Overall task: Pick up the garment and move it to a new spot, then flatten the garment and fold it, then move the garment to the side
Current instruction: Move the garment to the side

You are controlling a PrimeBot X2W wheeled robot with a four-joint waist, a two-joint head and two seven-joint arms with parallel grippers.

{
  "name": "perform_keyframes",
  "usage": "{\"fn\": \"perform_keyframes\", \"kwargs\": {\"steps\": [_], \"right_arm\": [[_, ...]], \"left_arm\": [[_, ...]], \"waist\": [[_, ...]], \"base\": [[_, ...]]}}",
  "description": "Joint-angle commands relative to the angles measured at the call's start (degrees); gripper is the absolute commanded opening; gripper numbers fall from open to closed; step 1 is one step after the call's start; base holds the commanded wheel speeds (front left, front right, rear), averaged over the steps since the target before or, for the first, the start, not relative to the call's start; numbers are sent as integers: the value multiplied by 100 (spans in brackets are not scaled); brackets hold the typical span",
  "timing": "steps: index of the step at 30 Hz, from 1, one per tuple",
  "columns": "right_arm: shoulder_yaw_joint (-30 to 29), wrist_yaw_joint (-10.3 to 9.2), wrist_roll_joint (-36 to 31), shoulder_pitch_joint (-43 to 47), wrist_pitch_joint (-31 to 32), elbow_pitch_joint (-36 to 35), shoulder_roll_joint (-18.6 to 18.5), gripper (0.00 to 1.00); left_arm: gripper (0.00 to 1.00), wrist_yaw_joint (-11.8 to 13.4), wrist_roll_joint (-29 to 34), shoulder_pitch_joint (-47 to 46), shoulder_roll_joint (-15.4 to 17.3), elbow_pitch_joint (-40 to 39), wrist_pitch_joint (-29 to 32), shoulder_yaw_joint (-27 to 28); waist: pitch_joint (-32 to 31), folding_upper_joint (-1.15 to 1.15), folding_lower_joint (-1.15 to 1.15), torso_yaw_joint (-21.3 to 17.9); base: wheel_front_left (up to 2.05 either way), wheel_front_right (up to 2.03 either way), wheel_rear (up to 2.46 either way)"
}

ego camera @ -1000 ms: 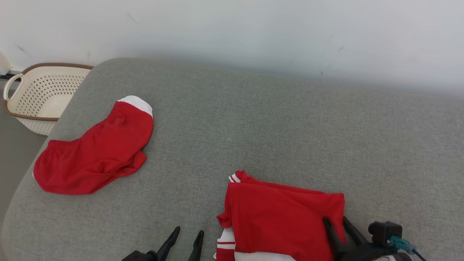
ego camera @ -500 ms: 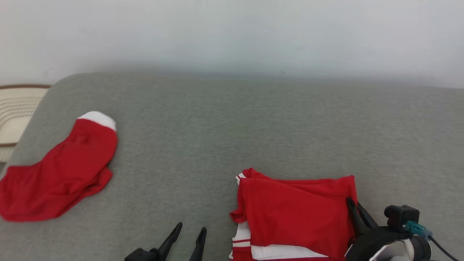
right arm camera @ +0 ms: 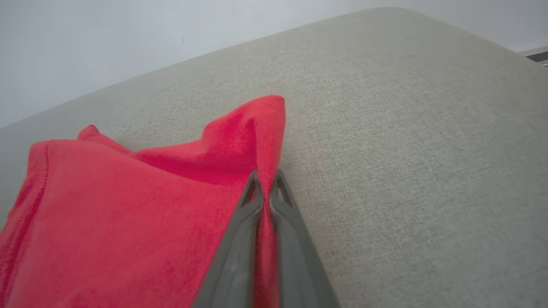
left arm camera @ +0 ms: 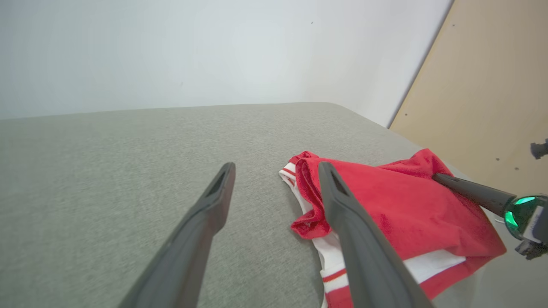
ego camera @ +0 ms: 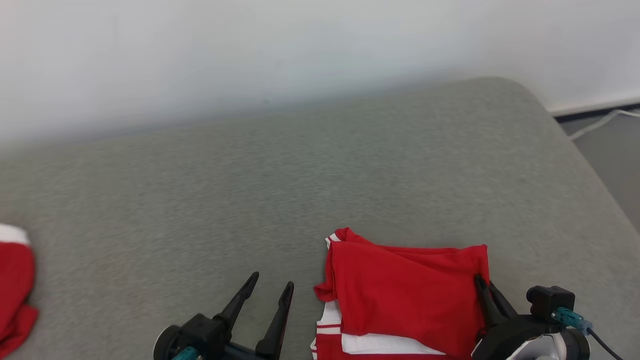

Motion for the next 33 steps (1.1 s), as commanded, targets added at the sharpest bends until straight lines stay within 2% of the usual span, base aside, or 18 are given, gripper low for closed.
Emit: {"fn": "perform_keyframes", "kwargs": {"steps": [1, 6, 12, 16, 22, 23, 28, 32, 33], "right_arm": [[4, -8, 29, 42, 0, -7, 22, 0], [34, -8, 39, -209, 0, -93, 114, 0], [-55, -8, -209, -929, 0, -222, 63, 0], [-537, -8, -404, -1608, -1, -58, -33, 0], [-1567, -8, -1032, -2588, 0, 624, -537, 0], [-1567, -8, -1032, -2588, 0, 624, -537, 0], [-2272, -9, -1596, -3095, 0, 1161, -1044, 0], [-2778, -9, -2046, -3324, 0, 1413, -1240, 0], [-2911, -9, -2214, -3340, 0, 1443, -1259, 22]], "left_arm": [[100, -9, 53, -84, 7, -29, -19, -19], [100, -30, 114, -263, 10, -82, -20, -48], [100, -106, 348, -548, 10, -156, -19, -89], [100, -167, 493, -733, 10, -211, -20, -110], [100, -228, 646, -976, 14, -286, -19, -118], [100, -228, 646, -976, 14, -286, -19, -118], [100, -237, 606, -1108, 33, -302, -19, -162], [100, -241, 629, -1118, 79, -306, -8, -98], [100, -243, 637, -1120, 80, -306, -7, -99]], "waist": [[241, 0, 0, -750], [554, 0, 0, -852], [1206, 0, 0, -633], [1642, 0, 0, -420], [2163, 0, 0, -58], [2163, 0, 0, -58], [2399, 0, 0, 198], [2495, 0, 0, 302], [2508, 0, 0, 321]], "base": [[0, 0, 0], [0, 0, 0], [0, 0, 0], [0, 0, 0], [0, 0, 0], [0, 0, 0], [0, 0, 0], [0, 0, 0], [0, 0, 0]]}}
